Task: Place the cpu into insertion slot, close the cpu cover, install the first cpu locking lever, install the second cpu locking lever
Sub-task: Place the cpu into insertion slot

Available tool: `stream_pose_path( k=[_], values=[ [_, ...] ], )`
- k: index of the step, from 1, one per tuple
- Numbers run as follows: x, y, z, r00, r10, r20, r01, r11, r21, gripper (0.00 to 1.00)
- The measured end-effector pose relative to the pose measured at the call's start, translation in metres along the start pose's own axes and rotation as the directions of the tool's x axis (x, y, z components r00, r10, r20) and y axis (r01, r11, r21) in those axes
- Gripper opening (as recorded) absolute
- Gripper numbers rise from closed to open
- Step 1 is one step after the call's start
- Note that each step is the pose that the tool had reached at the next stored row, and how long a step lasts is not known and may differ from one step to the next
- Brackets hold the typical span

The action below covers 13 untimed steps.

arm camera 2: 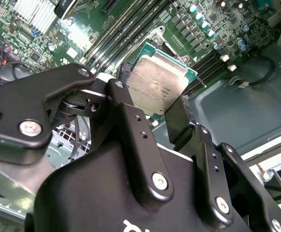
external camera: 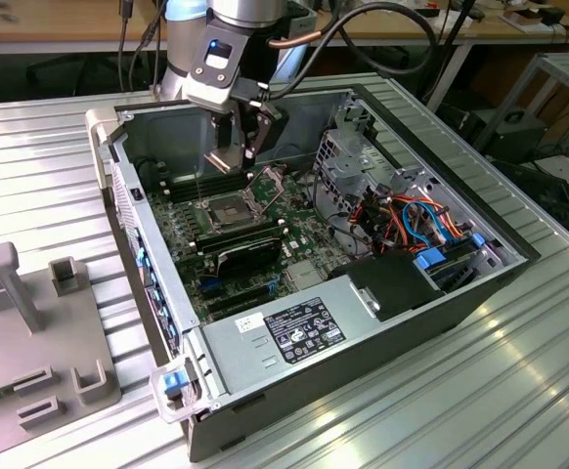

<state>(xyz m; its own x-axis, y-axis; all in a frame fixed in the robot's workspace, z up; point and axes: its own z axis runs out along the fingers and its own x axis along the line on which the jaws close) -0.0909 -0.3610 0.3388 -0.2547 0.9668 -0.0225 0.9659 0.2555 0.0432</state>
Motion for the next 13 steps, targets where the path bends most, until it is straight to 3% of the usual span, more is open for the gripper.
stream_pose_path(
  k=[13],
  values=[
    [0.0000,0.0000,0.0015,0.9999,0.013,0.0005,-0.013,0.9999,0.0002,0.54]
  ],
)
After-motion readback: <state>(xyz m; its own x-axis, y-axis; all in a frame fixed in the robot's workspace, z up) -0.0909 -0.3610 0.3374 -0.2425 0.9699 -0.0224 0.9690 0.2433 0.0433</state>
